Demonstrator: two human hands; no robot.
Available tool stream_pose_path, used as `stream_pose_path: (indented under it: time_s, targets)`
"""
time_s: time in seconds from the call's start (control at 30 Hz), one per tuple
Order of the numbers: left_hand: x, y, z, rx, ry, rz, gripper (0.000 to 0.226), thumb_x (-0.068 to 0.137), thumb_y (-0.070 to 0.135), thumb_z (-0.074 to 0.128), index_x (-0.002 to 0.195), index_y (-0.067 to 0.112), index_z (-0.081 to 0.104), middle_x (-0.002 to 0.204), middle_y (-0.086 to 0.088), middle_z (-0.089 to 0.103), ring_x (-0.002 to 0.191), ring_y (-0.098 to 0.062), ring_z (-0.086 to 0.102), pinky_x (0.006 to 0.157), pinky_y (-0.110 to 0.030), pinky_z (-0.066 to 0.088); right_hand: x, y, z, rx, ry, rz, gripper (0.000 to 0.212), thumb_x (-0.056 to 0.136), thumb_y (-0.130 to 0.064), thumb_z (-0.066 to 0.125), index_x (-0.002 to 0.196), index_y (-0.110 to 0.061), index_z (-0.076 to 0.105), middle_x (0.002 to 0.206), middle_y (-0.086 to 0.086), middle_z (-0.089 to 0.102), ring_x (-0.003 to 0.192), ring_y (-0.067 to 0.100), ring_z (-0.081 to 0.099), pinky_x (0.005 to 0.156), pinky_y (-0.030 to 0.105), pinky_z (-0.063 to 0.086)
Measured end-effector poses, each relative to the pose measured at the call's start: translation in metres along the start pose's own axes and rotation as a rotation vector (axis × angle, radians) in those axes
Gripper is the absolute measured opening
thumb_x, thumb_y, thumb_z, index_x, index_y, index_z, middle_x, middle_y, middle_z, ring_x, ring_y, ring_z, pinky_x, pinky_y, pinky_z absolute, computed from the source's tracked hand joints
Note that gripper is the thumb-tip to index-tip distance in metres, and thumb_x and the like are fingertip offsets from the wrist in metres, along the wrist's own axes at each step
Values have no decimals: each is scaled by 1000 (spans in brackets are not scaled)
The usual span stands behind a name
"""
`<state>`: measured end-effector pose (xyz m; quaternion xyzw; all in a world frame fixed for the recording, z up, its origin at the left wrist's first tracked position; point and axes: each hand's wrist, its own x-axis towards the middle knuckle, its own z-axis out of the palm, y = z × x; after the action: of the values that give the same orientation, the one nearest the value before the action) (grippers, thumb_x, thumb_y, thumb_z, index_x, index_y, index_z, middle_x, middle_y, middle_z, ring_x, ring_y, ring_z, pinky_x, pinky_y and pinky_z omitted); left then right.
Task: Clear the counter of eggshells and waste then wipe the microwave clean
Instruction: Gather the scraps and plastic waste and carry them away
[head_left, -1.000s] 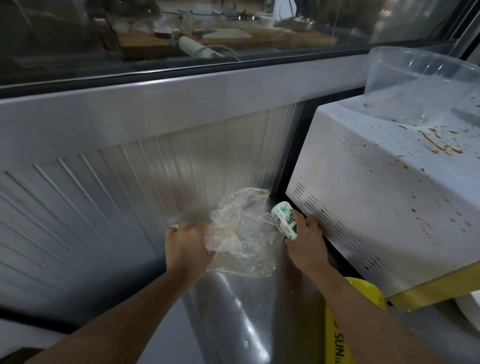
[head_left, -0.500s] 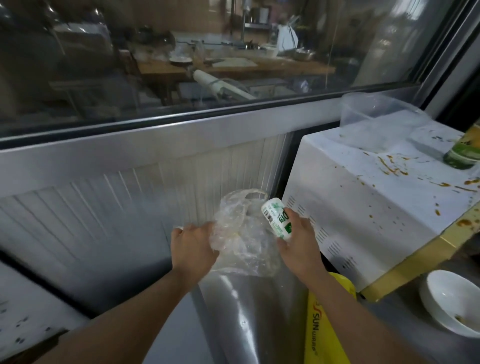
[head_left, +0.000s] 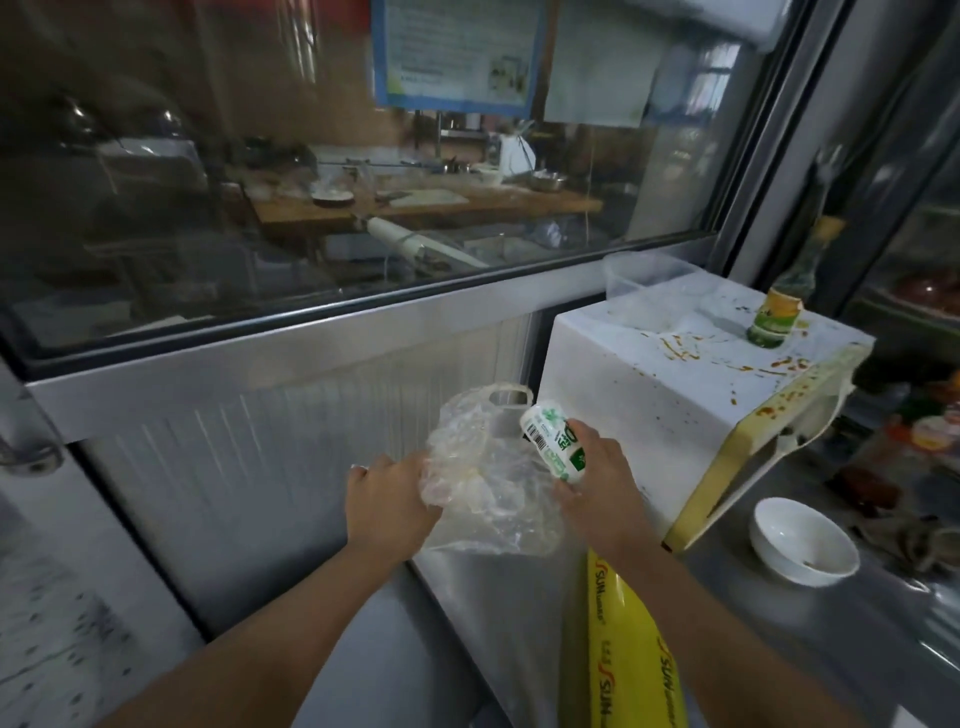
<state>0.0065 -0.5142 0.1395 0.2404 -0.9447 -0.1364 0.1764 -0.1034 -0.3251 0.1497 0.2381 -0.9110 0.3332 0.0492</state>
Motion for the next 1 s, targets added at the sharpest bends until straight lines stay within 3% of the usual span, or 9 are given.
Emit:
stream_pose_path:
  time_s: [0.3, 0.53, 0.7, 0.87, 1.0]
  targets:
    - [-68, -14, -45, -141, -35, 199, 22, 76, 28, 67, 96, 20, 59, 84, 1, 63, 89, -23, 60, 84, -32, 38, -114, -47, -29, -47, 112, 77, 67, 81, -12, 61, 141, -18, 33, 124, 15, 46, 110, 30, 49, 90, 39, 46]
    - [-121, 3, -57, -167, -82, 330, 32, 78, 34, 67, 107, 21, 60, 95, -4, 66, 97, -25, 58, 88, -35, 37, -208, -55, -63, -80, 206, 204, 68, 81, -13, 63, 141, -23, 33, 127, 11, 46, 107, 26, 52, 82, 36, 50]
    - [-156, 43, -59, -202, -108, 473, 34, 77, 36, 69, 106, 21, 61, 98, -2, 67, 97, -26, 59, 83, -33, 36, -269, -44, -98, -132, 303, 278, 70, 78, -14, 70, 139, -23, 37, 124, 10, 48, 105, 24, 52, 82, 29, 42]
    - [-199, 98, -60, -275, -202, 595, 33, 77, 37, 69, 105, 22, 62, 97, -4, 68, 92, -27, 61, 76, -34, 48, -331, -27, -141, -143, 378, 355, 70, 79, -16, 70, 139, -24, 36, 125, 8, 47, 101, 17, 49, 81, 26, 43]
    - [-244, 152, -60, -337, -176, 737, 19, 76, 33, 67, 88, 21, 59, 88, -5, 66, 90, -29, 57, 70, -33, 31, -390, -6, -179, -159, 450, 426, 68, 80, -16, 68, 139, -26, 35, 123, 7, 47, 96, 11, 44, 80, 27, 45]
